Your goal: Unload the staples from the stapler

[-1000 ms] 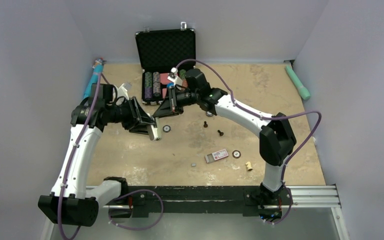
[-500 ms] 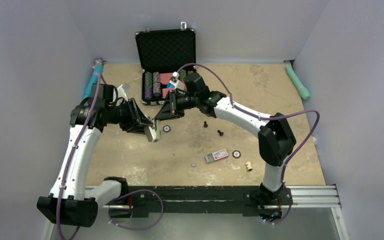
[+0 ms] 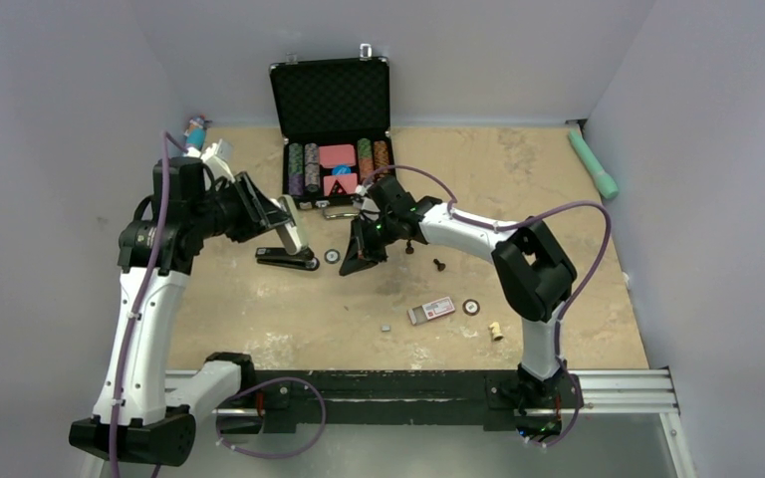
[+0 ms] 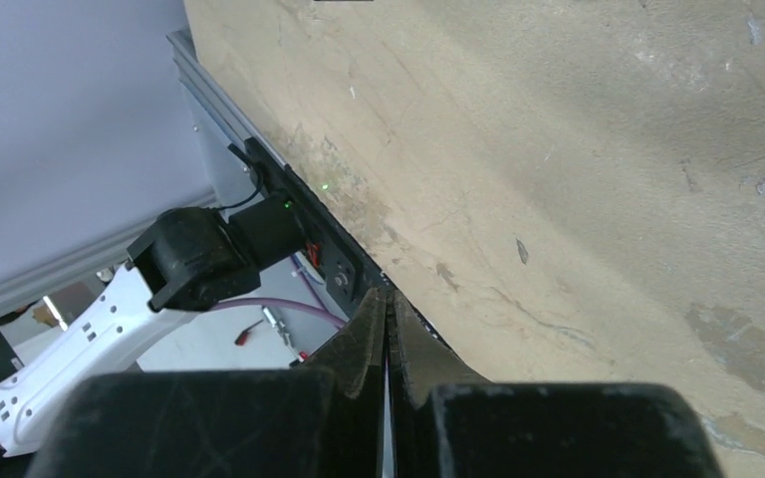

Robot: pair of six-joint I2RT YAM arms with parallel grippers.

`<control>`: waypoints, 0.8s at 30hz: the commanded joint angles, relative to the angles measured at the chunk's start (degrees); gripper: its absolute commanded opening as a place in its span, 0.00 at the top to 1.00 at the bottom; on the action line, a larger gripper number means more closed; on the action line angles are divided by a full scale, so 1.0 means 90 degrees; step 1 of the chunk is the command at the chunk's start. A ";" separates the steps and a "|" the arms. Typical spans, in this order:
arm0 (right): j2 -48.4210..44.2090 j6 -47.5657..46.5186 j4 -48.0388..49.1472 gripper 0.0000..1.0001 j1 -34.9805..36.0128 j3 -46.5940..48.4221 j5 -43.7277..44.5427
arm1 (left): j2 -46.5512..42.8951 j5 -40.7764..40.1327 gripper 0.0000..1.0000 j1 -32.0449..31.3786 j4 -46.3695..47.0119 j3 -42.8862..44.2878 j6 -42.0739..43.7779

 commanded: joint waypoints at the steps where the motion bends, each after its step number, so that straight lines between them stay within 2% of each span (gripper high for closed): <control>1: -0.0254 -0.0220 0.0085 1.00 0.0011 0.0013 -0.0154 | 0.0077 -0.0055 1.00 0.0015 0.0426 0.0044 -0.0110; 7: -0.0455 -0.0544 -0.0105 1.00 -0.0036 0.0318 -0.0132 | 0.0202 0.0067 1.00 -0.0004 0.0182 -0.0090 0.0110; 10: -0.0496 -0.0755 -0.0436 1.00 -0.0160 0.0648 0.0011 | 0.0128 0.0199 1.00 -0.0006 0.0158 -0.0408 0.0197; 17: -0.0563 -0.0801 -0.0406 1.00 -0.0332 0.0730 -0.0136 | -0.0127 0.0218 1.00 -0.0010 0.0190 -0.0902 0.0157; 24: -0.0583 -0.1023 -0.0614 1.00 -0.0329 0.0942 0.0028 | -0.0131 -0.0457 1.00 -0.0001 -0.0270 -0.1276 0.0335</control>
